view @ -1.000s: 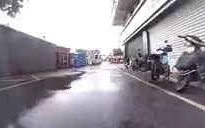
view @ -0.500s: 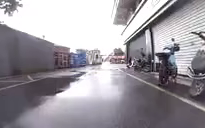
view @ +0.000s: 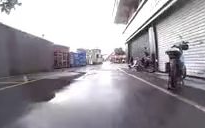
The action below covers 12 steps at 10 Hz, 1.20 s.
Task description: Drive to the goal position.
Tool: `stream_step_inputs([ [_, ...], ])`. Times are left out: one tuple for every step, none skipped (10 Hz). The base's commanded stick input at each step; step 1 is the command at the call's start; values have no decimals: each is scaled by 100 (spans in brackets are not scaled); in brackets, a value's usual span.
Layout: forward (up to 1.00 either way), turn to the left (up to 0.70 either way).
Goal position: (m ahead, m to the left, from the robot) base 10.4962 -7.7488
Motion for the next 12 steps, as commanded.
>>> stream_step_inputs([
  [70,0],
  [70,0],
  [70,0],
  [70,0],
  [70,0],
  [70,0],
  [70,0],
  [70,0],
  [70,0],
  [70,0],
  [70,0],
  [70,0],
])
